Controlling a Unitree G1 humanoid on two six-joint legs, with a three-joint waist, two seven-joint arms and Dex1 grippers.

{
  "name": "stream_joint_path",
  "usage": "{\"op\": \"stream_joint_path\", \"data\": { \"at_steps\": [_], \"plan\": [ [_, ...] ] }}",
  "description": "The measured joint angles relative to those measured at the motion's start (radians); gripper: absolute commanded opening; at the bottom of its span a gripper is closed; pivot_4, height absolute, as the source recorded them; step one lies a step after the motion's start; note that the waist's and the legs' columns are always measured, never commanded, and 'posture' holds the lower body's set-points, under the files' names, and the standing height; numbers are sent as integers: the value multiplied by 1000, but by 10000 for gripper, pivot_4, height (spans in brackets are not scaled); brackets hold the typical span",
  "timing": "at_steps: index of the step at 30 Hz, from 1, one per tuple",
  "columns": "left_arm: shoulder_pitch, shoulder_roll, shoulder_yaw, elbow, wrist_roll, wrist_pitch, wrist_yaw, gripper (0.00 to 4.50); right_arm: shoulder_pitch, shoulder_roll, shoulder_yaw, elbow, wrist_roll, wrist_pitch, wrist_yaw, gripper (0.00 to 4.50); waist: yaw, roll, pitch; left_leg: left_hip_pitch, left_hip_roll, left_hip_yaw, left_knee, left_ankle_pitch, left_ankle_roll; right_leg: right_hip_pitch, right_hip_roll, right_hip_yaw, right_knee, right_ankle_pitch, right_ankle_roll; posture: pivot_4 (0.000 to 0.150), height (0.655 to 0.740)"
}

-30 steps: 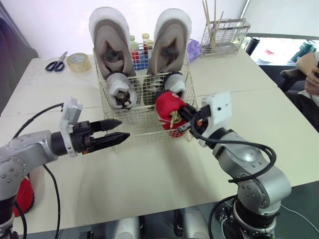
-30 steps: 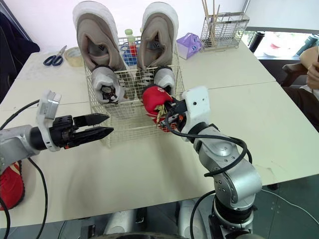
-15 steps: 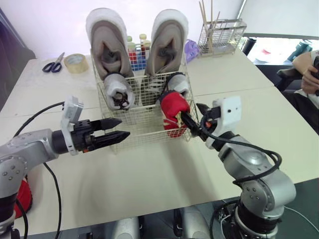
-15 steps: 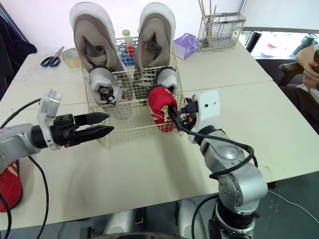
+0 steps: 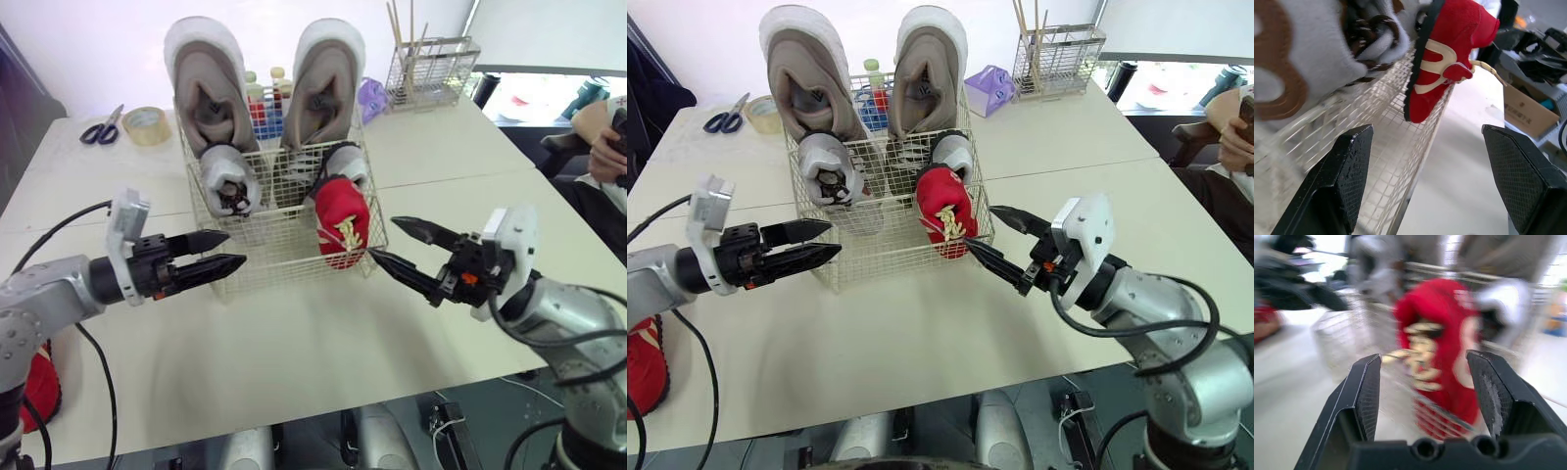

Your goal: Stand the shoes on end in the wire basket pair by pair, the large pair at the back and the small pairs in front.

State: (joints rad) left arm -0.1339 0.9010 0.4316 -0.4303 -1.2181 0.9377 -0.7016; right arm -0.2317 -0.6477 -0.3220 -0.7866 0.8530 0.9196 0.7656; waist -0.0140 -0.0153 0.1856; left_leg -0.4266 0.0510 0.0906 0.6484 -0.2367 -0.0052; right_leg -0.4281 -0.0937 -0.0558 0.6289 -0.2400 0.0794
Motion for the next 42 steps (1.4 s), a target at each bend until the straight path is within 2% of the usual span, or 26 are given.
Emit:
{"op": "stream_joint_path", "data": {
  "at_steps": [1,4,5,6,10,12,15,18,21,25,32,35,42],
  "plan": [
    [15,0,32,-4,-22,9,30,37091,-38,-68,-3,26,118,48,47,29721,1,0,0,0,1,0,0,0,0,0,-1,0,0,0,0,1500,7400],
    [68,3,139,-4,-106,38,101,44902,-124,-199,22,75,351,139,154,38058,1,-1,1,0,1,-1,0,0,0,0,-1,0,0,0,0,1500,7400],
    [115,9,213,-3,-150,57,124,45000,-162,-246,57,89,397,164,214,43241,-5,-2,1,0,1,-1,0,0,0,0,-2,0,0,0,0,1500,7400],
    [150,18,272,-5,-171,66,142,45000,-194,-258,87,102,413,174,248,44181,-7,-3,1,0,1,-1,0,0,0,0,-2,-1,0,0,0,1500,7400],
    [392,59,585,1,-178,146,187,45000,-355,-198,251,224,415,188,296,44181,-10,-4,1,0,1,-1,0,0,0,-2,-2,-1,-1,0,-1,1500,7400],
    [571,66,736,27,-113,193,167,45000,-421,-133,324,281,385,182,306,44181,-9,-4,1,-1,1,-1,-1,0,0,-7,-4,-1,-1,0,-1,1500,7400],
    [840,35,913,129,31,200,61,45000,-487,-52,416,358,304,151,313,44181,-11,-6,1,-2,1,2,-2,-2,-3,-10,-6,-1,-4,1,-2,1500,7400],
    [938,-2,997,213,109,147,-66,45000,-491,-26,483,378,234,132,321,44181,12,-5,0,-7,0,-1,-3,-3,-4,-11,-9,-4,-9,1,-4,1500,7400],
    [976,-12,1001,295,123,136,-173,45000,-491,-19,502,375,218,120,338,44181,22,-5,-1,-16,1,-1,-3,-3,-3,-19,-11,-4,-15,7,-12,1500,7400],
    [961,7,972,480,170,95,-270,45000,-490,-52,502,375,211,121,389,44181,16,-8,-3,-18,1,5,-3,-4,-1,-23,-18,-12,-15,8,-13,1500,7400],
    [777,164,717,875,352,-48,-431,45000,-487,-122,504,376,206,125,477,44181,16,-11,-5,-19,6,14,-3,-5,-1,-28,-26,-30,-12,9,-14,1500,7400],
    [690,190,640,996,411,-101,-468,45000,-487,-146,500,378,199,136,486,44181,4,-12,-6,-19,8,17,-3,-5,-2,-29,-26,-34,-12,10,-13,1500,7400],
    [616,166,500,1038,475,-121,-545,45000,-481,-182,459,373,212,169,466,44181,-4,-13,-6,-17,15,20,-2,-7,-5,-31,-25,-39,-10,12,-11,1500,7400]
  ]
}}
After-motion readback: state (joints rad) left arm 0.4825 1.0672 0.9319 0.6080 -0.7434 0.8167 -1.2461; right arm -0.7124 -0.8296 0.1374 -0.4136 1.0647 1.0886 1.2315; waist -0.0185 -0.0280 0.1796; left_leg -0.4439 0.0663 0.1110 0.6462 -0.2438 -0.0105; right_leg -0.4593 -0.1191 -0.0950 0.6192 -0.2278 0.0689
